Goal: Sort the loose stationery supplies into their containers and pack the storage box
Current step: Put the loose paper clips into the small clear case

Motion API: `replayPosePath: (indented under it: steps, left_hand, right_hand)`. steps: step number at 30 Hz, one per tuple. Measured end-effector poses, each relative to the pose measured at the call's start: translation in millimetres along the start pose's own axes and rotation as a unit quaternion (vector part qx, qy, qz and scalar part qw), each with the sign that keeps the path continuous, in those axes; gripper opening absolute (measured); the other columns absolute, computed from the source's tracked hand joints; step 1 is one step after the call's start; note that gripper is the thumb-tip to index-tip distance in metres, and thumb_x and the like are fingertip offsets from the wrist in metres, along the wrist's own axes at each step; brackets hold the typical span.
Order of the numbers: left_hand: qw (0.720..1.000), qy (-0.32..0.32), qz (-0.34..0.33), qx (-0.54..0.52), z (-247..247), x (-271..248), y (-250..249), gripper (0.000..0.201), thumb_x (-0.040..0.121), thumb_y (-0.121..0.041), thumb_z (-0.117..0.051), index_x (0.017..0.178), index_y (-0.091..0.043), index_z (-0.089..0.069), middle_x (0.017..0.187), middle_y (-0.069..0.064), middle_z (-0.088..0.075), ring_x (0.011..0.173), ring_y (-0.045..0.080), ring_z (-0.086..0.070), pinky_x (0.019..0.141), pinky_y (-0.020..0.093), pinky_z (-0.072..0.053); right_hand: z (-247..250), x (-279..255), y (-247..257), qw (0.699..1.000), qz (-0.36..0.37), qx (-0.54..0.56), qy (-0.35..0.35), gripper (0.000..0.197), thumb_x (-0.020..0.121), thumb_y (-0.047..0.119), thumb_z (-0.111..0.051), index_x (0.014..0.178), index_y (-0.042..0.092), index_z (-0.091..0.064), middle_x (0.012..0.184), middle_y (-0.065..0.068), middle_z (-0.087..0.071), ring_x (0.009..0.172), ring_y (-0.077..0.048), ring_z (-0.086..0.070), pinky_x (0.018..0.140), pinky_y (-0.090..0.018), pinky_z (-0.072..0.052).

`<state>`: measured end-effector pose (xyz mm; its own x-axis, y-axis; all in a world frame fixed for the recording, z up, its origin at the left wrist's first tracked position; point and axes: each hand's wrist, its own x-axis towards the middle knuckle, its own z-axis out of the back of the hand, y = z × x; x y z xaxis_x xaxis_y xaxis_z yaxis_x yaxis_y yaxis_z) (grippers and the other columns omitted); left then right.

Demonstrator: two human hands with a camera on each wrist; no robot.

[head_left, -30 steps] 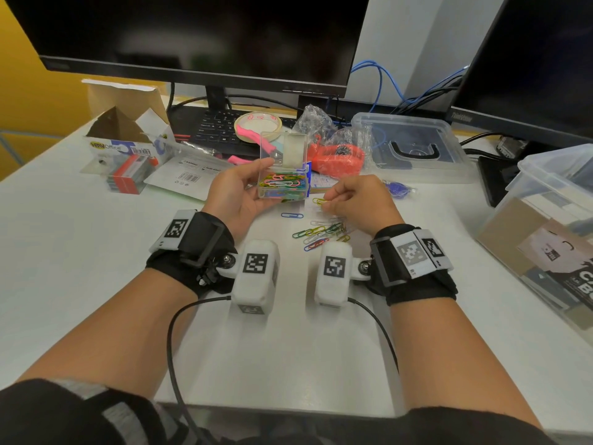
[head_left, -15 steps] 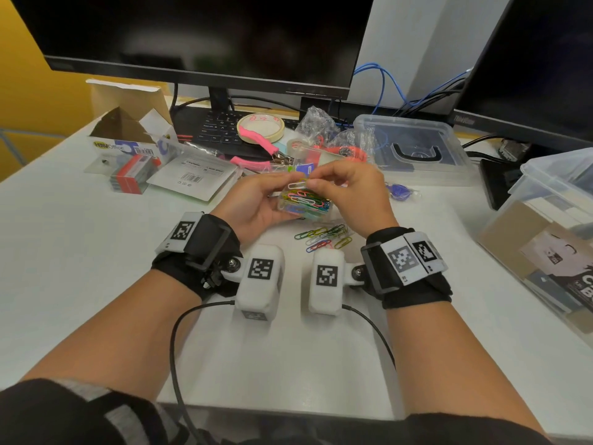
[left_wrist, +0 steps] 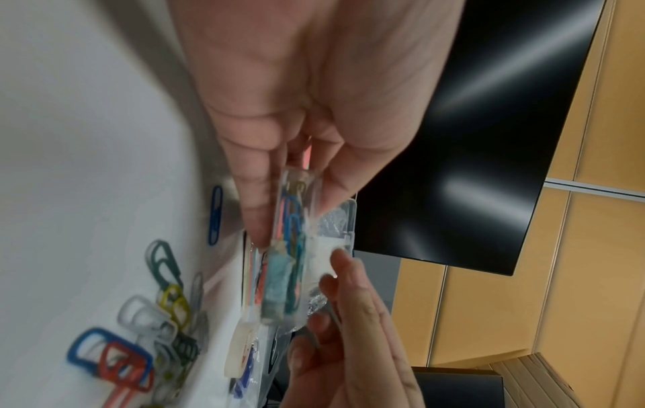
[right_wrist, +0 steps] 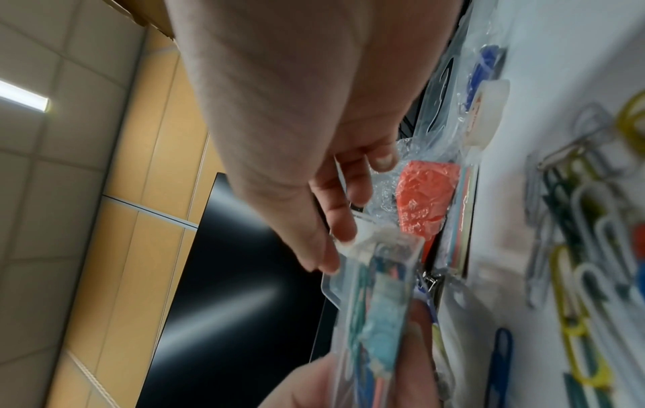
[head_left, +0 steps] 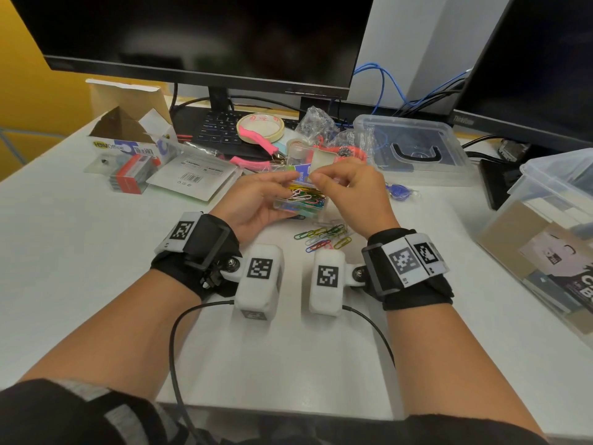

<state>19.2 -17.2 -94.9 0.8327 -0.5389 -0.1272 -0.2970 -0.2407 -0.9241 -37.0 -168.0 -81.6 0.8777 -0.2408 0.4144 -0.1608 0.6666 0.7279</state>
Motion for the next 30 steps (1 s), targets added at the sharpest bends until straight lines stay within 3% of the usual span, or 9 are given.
replayPosePath:
  steps: [5, 7, 11, 16, 19, 21, 26, 28, 30]
  left_hand:
    - [0.998, -0.044, -0.016, -0.035, 1, 1, -1, 0.022, 0.090, 0.005, -0.048, 0.102, -0.004, -0.064, 0.089, 0.011, -0.070, 0.082, 0.024, -0.067, 0.074, 0.034, -0.058]
    - [0.997, -0.069, -0.038, -0.023, 3, 2, -2, 0.020, 0.089, 0.006, -0.050, 0.098, -0.005, -0.064, 0.084, 0.008, -0.070, 0.078, 0.021, -0.068, 0.070, 0.032, -0.058]
    - [0.993, -0.104, -0.058, -0.024, 5, 4, -3, 0.023, 0.087, 0.011, -0.047, 0.099, -0.003, -0.061, 0.090, 0.012, -0.065, 0.078, 0.021, -0.066, 0.063, 0.028, -0.059]
    - [0.992, -0.110, -0.051, -0.037, 5, 6, -4, 0.024, 0.086, 0.010, -0.047, 0.100, -0.002, -0.061, 0.092, 0.013, -0.064, 0.083, 0.025, -0.064, 0.075, 0.036, -0.057]
    - [0.991, -0.117, -0.046, -0.043, 5, 7, -3, 0.024, 0.087, 0.009, -0.045, 0.096, -0.004, -0.062, 0.085, 0.010, -0.066, 0.079, 0.023, -0.065, 0.072, 0.035, -0.057]
    - [0.990, -0.119, -0.042, -0.055, 6, 7, -3, 0.022, 0.088, 0.006, -0.045, 0.095, -0.004, -0.063, 0.077, 0.007, -0.068, 0.076, 0.022, -0.065, 0.067, 0.033, -0.058]
    - [0.987, -0.126, -0.042, -0.094, 6, 8, -4, 0.013, 0.088, -0.001, -0.051, 0.089, -0.002, -0.064, 0.068, 0.004, -0.068, 0.075, 0.023, -0.066, 0.069, 0.039, -0.059]
    - [0.985, -0.134, -0.045, -0.104, 6, 8, -4, 0.012, 0.087, -0.001, -0.052, 0.090, -0.001, -0.064, 0.074, 0.007, -0.066, 0.075, 0.025, -0.066, 0.068, 0.039, -0.059]
    - [0.982, -0.138, -0.050, -0.118, 7, 8, -4, 0.012, 0.086, -0.001, -0.053, 0.092, 0.000, -0.063, 0.081, 0.009, -0.063, 0.077, 0.027, -0.066, 0.066, 0.039, -0.059]
  right_hand:
    - [4, 3, -9, 0.993, -0.108, -0.027, -0.037, 0.015, 0.088, 0.019, -0.061, 0.088, 0.010, -0.074, 0.083, 0.001, -0.065, 0.080, -0.011, -0.057, 0.076, -0.024, -0.044]
    - [4, 2, -12, 0.991, -0.131, -0.036, 0.003, 0.015, 0.087, 0.016, -0.062, 0.087, 0.008, -0.074, 0.084, -0.002, -0.067, 0.082, -0.013, -0.059, 0.077, -0.026, -0.046]
    - [1, -1, -10, 0.984, -0.120, -0.059, 0.114, 0.012, 0.085, 0.016, -0.065, 0.089, 0.010, -0.074, 0.075, 0.004, -0.062, 0.069, -0.006, -0.054, 0.064, -0.017, -0.039]
    - [-5, -1, -3, 0.960, -0.098, -0.104, 0.242, 0.019, 0.083, 0.022, -0.069, 0.102, 0.017, -0.070, 0.065, 0.016, -0.043, 0.059, 0.001, -0.041, 0.054, -0.009, -0.030]
    - [-9, 1, 0, 0.956, -0.090, -0.124, 0.249, 0.006, 0.083, 0.016, -0.068, 0.078, 0.015, -0.065, 0.064, 0.014, -0.045, 0.059, 0.000, -0.042, 0.052, -0.010, -0.031]
    - [-12, 2, 0, 0.950, -0.091, -0.135, 0.267, 0.018, 0.083, 0.012, -0.067, 0.068, 0.015, -0.058, 0.064, 0.012, -0.050, 0.060, -0.001, -0.045, 0.052, -0.010, -0.033]
    - [-14, 3, -4, 0.951, -0.090, -0.145, 0.259, 0.016, 0.088, 0.011, -0.059, 0.090, -0.004, -0.065, 0.086, -0.008, -0.061, 0.078, -0.015, -0.052, 0.069, -0.025, -0.039]
    - [-15, 3, -5, 0.959, -0.079, -0.137, 0.235, 0.016, 0.088, 0.014, -0.060, 0.089, -0.001, -0.064, 0.087, -0.012, -0.060, 0.079, -0.016, -0.051, 0.064, -0.025, -0.036]
    - [-16, 4, -2, 0.961, -0.082, -0.131, 0.232, 0.013, 0.084, 0.019, -0.068, 0.090, 0.008, -0.065, 0.085, -0.003, -0.057, 0.078, -0.015, -0.051, 0.058, -0.023, -0.035]
